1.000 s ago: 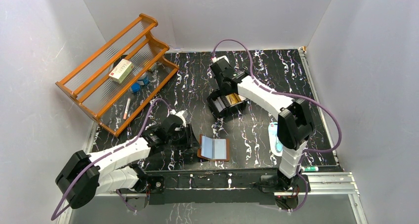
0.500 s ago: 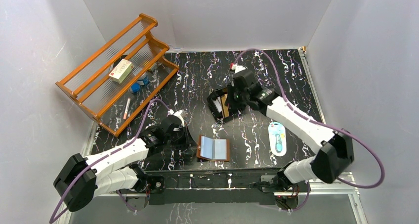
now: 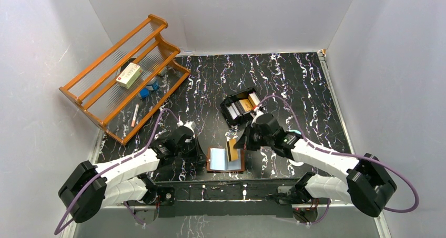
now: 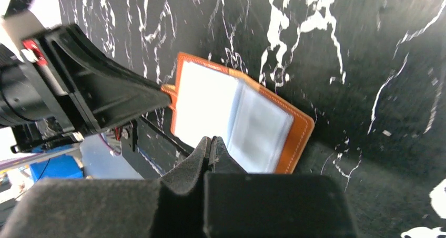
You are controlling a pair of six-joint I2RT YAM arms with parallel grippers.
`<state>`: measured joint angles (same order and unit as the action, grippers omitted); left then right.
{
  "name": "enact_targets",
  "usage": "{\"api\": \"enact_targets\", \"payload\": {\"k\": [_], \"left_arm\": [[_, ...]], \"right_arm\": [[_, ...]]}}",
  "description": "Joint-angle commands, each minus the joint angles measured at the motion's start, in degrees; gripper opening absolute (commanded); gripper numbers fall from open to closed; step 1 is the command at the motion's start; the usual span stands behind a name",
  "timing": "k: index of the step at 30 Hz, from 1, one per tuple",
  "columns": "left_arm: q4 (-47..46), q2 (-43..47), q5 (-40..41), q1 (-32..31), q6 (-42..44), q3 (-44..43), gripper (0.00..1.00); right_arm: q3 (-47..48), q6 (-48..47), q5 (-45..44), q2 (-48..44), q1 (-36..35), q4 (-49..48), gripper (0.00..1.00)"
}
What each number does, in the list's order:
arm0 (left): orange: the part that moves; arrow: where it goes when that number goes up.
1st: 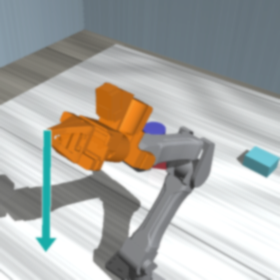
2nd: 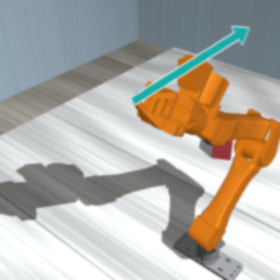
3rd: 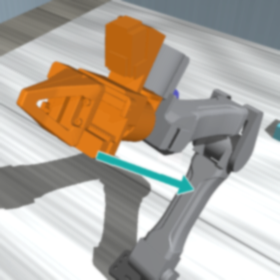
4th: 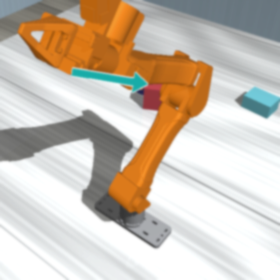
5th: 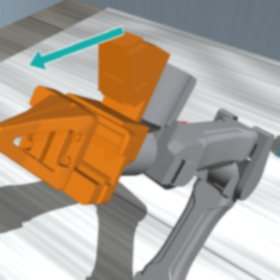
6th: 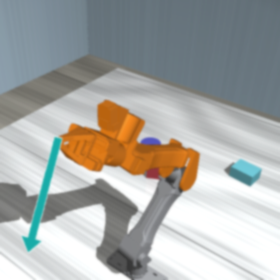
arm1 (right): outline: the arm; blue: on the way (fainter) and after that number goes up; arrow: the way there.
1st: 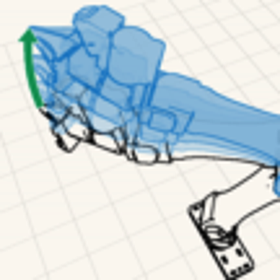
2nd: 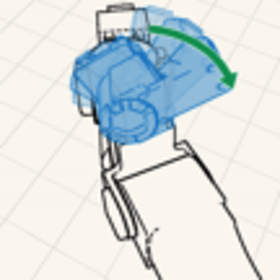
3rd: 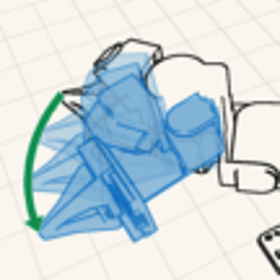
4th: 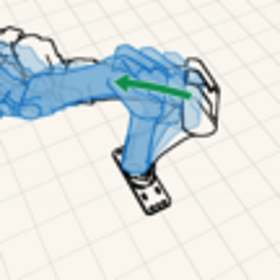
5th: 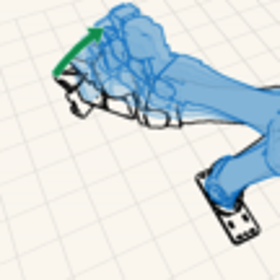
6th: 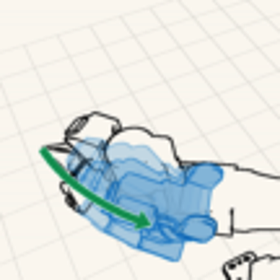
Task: Put the credit cards into the card holder
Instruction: Insert the credit card into the card holder.
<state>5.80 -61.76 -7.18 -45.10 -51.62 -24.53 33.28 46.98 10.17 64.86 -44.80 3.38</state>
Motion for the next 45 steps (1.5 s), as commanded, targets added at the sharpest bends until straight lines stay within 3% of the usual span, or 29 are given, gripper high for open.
{"api": "enact_targets", "payload": {"k": [1,22,45], "left_arm": [[-0.8,-0.6,1.2,0.2,-0.3,1.4,0.00],[-1.1,-2.8,1.3,0.2,-0.3,2.1,0.00],[-2.6,-4.2,0.2,0.2,-0.6,2.5,0.00]], "right_arm": [[-5.4,7.9,2.3,-0.6,-1.9,-13.1,0.00],[-15.2,12.2,1.4,1.1,-2.7,-21.6,0.00],[-17.4,13.2,1.8,5.2,-3.8,-28.8,0.00]]}}
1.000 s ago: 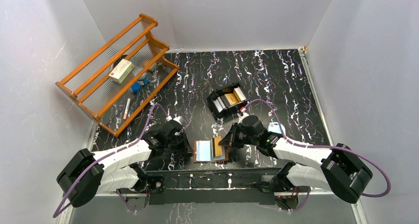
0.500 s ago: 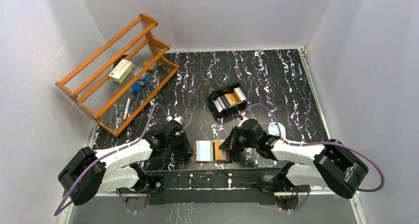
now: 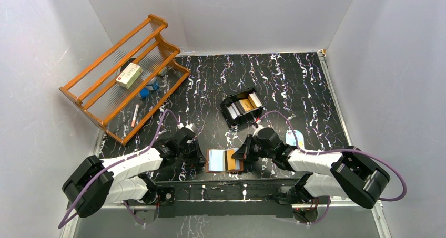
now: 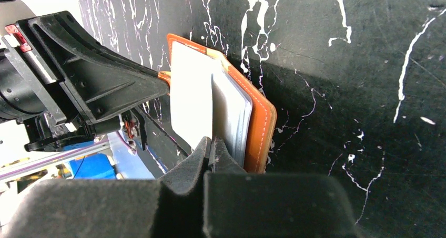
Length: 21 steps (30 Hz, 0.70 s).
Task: Put the credit cards into the card holder
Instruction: Insert the credit card into the card holder.
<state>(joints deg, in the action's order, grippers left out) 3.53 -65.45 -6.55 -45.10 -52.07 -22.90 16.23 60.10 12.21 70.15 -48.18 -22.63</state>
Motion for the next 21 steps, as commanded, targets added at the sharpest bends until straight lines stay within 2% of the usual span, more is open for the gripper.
{"api": "enact_targets", "payload": {"k": [1,21], "left_arm": [[-0.3,-0.5,-0.5,0.2,-0.1,0.7,0.00],[-1.0,0.3,-1.2,0.2,-0.7,1.2,0.00]], "right_arm": [[-0.5,0.1,-0.2,0.2,-0.4,-3.2,0.00],[-1.2,1.2,-2.2,5.3,-1.4,-9.0,0.00]]}}
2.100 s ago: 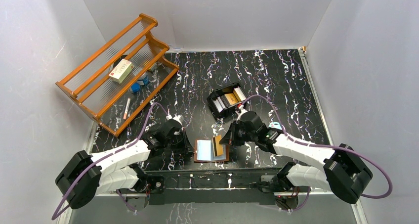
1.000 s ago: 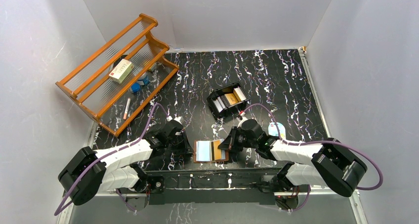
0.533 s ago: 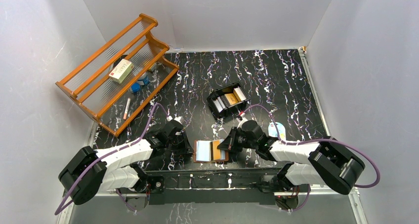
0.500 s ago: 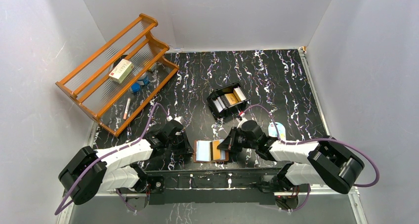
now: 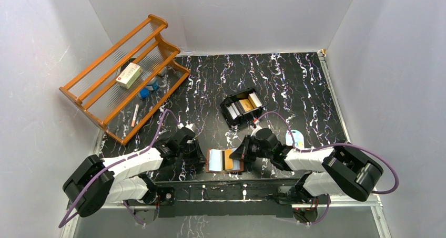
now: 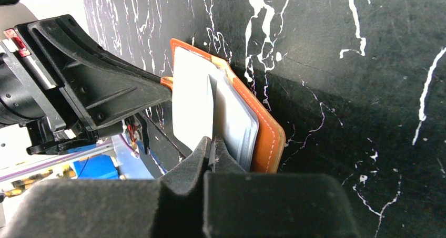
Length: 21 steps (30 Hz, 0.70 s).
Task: Put the credit cards into the card holder
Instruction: Insert the credit card into the card holder.
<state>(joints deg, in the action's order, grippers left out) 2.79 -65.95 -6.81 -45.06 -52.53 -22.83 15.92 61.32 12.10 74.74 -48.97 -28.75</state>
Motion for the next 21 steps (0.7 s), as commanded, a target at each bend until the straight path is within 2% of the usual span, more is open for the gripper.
{"api": "enact_targets", "payload": {"k": [1,6,8,12,16,21], "left_arm": [[-0.2,0.8,-1.0,0.1,-0.3,1.2,0.00],[-0.7,1.0,-1.9,0.2,-1.3,1.7,0.00],[-1.3,1.2,-2.1,0.1,-1.7,2.0,0.00],[-1.7,0.9,-2.2,0.1,-1.9,2.0,0.00],[-1.7,0.8,-2.3,0.2,-1.8,2.0,0.00],[-1.7,0.8,-2.2,0.1,-1.8,2.0,0.00]], "right_arm": [[-1.0,0.1,-2.4,0.9,-0.7,-3.3,0.00],[-0.6,0.6,-3.6,2.3,-1.6,-4.1,0.00],[0.4,0.4,-4.1,3.2,-2.6,-2.8,0.04],[7.3,-2.1,-7.3,3.7,-4.1,10.7,0.22],[10.8,-3.8,-11.8,0.0,-4.2,22.8,0.42],[12.6,-4.6,-11.5,-1.1,-4.2,25.8,0.48]]}}
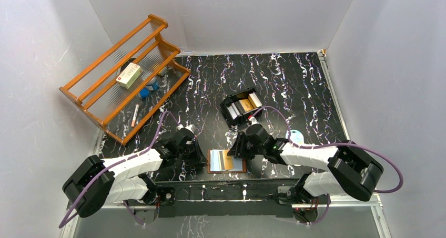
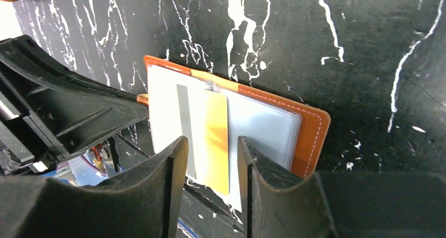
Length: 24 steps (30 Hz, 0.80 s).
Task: Put the credit cards into the card holder
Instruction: Insert the credit card into the card holder.
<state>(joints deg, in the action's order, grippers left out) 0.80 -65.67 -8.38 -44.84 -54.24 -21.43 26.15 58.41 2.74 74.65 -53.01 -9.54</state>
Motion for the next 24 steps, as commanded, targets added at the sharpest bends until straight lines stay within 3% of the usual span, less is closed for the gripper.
{"api": "enact_targets", "payload": {"k": [1,24], "left_arm": [[0.2,0.5,-0.7,-0.1,0.0,0.6,0.00],[0.1,0.9,-1.0,-0.1,0.1,0.5,0.00]], "right_arm": [[2.6,-1.7,-1.7,-0.6,-0.3,6.1,0.49],[9.6,-0.5,2.5,10.1,-5.1,1.1,0.50]]}}
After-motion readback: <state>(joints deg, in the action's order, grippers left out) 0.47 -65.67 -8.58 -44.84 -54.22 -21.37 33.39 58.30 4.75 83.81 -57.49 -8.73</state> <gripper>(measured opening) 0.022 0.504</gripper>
